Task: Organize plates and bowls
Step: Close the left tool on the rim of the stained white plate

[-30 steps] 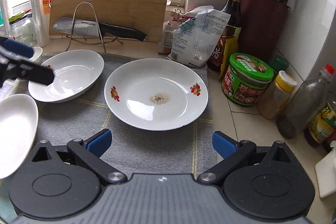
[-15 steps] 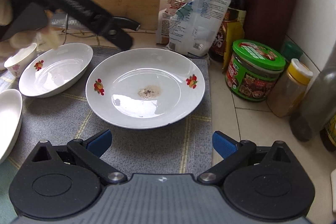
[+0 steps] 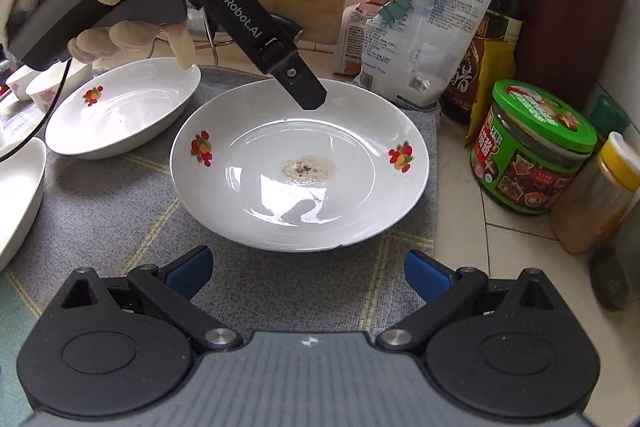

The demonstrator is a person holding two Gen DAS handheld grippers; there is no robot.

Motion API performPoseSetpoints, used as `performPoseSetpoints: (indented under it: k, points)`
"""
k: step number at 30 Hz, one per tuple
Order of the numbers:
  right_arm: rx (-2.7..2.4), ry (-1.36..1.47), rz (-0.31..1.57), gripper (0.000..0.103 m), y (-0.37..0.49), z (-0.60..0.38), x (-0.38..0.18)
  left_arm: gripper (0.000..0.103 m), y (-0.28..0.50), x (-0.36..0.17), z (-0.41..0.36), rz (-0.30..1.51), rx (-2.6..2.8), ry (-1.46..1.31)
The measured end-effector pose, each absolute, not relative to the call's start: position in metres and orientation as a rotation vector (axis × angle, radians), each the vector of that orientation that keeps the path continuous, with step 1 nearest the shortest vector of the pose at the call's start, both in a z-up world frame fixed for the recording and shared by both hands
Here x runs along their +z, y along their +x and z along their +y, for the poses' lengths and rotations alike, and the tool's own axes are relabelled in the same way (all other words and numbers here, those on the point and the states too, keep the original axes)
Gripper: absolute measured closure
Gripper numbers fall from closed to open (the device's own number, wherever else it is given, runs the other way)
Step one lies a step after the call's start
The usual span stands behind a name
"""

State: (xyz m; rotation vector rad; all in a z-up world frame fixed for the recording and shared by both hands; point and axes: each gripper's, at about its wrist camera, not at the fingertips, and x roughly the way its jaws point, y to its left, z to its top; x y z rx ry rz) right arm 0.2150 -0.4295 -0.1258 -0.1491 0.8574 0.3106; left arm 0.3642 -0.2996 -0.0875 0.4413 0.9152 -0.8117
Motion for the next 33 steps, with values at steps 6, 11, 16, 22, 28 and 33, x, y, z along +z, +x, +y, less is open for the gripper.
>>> performPoseSetpoints:
  k: [6,11,16,22,28,33]
  points:
    - [0.321,-0.161,0.863,0.0,0.222,-0.428,-0.133,0.016,0.379,-0.1,-0.303,0.956,-0.82,0.416]
    - [0.325,-0.17,0.869,0.0,0.227,-0.427,-0.138,0.016,0.39,-0.107,-0.306,0.985,-0.817,0.404]
    - [0.333,-0.163,0.861,0.0,0.23,-0.429,-0.141,0.016,0.395,-0.113,-0.306,1.018,-0.83,0.391]
    - [0.34,-0.159,0.845,0.0,0.235,-0.429,-0.142,0.026,0.397,-0.115,-0.31,1.043,-0.853,0.367]
    - [0.354,-0.163,0.833,0.0,0.237,-0.427,-0.142,0.032,0.399,-0.118,-0.312,1.054,-0.847,0.372]
    - [0.356,-0.182,0.82,0.0,0.238,-0.423,-0.143,0.035,0.401,-0.12,-0.312,1.064,-0.845,0.369]
